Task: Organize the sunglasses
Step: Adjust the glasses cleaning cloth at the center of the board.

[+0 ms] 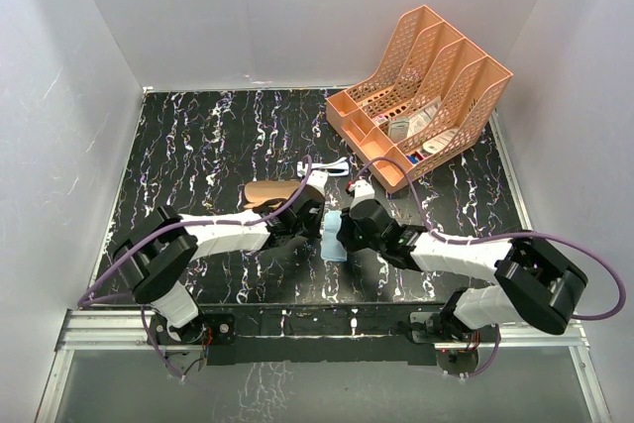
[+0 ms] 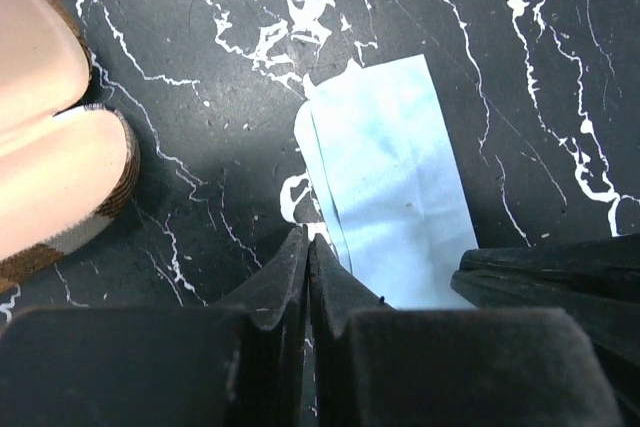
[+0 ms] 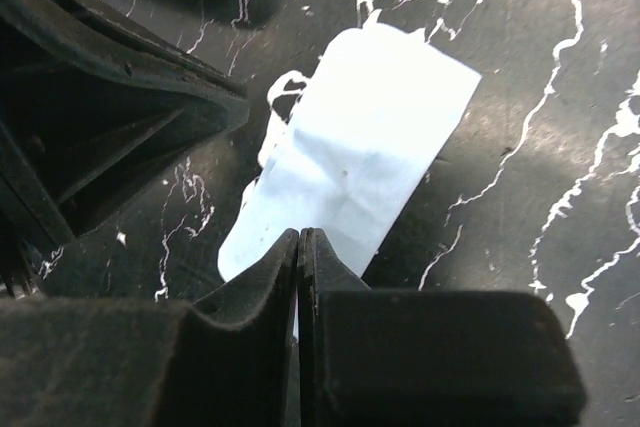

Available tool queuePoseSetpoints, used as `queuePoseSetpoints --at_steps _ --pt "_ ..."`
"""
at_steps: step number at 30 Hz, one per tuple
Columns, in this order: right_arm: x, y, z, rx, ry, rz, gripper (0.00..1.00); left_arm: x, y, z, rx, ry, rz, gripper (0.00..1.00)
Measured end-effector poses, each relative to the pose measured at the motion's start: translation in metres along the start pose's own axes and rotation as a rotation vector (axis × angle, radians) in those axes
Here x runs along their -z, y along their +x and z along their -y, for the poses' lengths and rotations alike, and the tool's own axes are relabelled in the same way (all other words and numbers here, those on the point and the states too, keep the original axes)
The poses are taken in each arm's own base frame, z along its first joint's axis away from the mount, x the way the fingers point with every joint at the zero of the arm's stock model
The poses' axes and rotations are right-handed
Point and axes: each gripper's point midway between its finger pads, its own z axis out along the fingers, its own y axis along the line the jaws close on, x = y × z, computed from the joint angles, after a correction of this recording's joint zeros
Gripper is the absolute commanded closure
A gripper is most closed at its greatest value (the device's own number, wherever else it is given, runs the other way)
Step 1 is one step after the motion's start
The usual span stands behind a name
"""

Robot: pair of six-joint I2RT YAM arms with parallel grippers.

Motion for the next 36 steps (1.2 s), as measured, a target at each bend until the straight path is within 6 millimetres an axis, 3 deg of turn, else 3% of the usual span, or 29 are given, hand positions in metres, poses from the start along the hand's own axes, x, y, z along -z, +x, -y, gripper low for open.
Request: queuePoseSetpoints --at_steps 14,25,36 --pt "0.002 0.024 -0.020 0.020 -0.030 -0.054 0.91 0.025 0.024 0.010 0.053 0.064 -0.019 1.00" --pt "-0.002 0.035 -0.027 0.079 -0.025 -0.097 0.86 0.040 0.058 -0.001 0.167 0.092 -0.037 1.00" --pt "-0.008 0.034 -0.041 0.126 -0.035 -0.108 0.85 0.044 0.054 0.003 0.204 0.115 -0.016 1.00"
